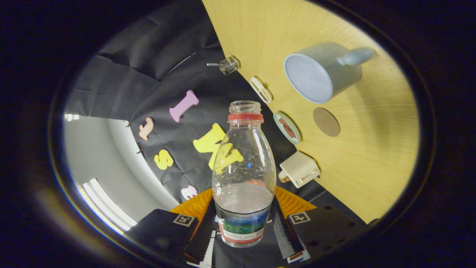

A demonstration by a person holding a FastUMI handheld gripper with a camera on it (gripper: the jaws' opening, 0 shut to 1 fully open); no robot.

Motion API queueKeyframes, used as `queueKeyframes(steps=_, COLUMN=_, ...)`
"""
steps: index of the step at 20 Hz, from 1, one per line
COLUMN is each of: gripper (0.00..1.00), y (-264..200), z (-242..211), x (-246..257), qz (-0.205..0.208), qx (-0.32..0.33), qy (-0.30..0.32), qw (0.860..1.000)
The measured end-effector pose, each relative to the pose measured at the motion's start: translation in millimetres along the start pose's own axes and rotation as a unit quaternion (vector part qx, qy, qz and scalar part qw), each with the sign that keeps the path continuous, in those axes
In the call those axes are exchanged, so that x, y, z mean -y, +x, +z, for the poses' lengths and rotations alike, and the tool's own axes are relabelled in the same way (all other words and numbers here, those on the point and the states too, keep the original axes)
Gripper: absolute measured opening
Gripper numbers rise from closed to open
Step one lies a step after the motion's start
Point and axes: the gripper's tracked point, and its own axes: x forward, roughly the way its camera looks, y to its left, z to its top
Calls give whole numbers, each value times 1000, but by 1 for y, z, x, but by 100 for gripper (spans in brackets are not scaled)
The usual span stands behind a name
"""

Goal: Take the bottle from table, then pour the juice into the cup, finally place the bottle on the coaster

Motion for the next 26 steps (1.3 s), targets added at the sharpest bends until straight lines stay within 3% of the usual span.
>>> queueKeyframes(steps=7, gripper=77, y=-8, z=-6, x=14, qz=-47, qx=-8, qy=-155, qw=987)
queueKeyframes(steps=11, gripper=77, y=-11, z=-7, x=18, qz=-60, qx=-17, qy=-255, qw=965)
queueKeyframes(steps=14, gripper=77, y=-10, z=-4, x=17, qz=-68, qx=-22, qy=-334, qw=940)
queueKeyframes(steps=21, gripper=77, y=-6, z=-10, x=16, qz=-110, qx=-56, qy=-509, qw=852)
queueKeyframes(steps=23, gripper=77, y=-4, z=-16, x=11, qz=-118, qx=-69, qy=-561, qw=816)
queueKeyframes(steps=26, gripper=78, y=8, z=-20, x=-5, qz=-108, qx=-71, qy=-649, qw=749)
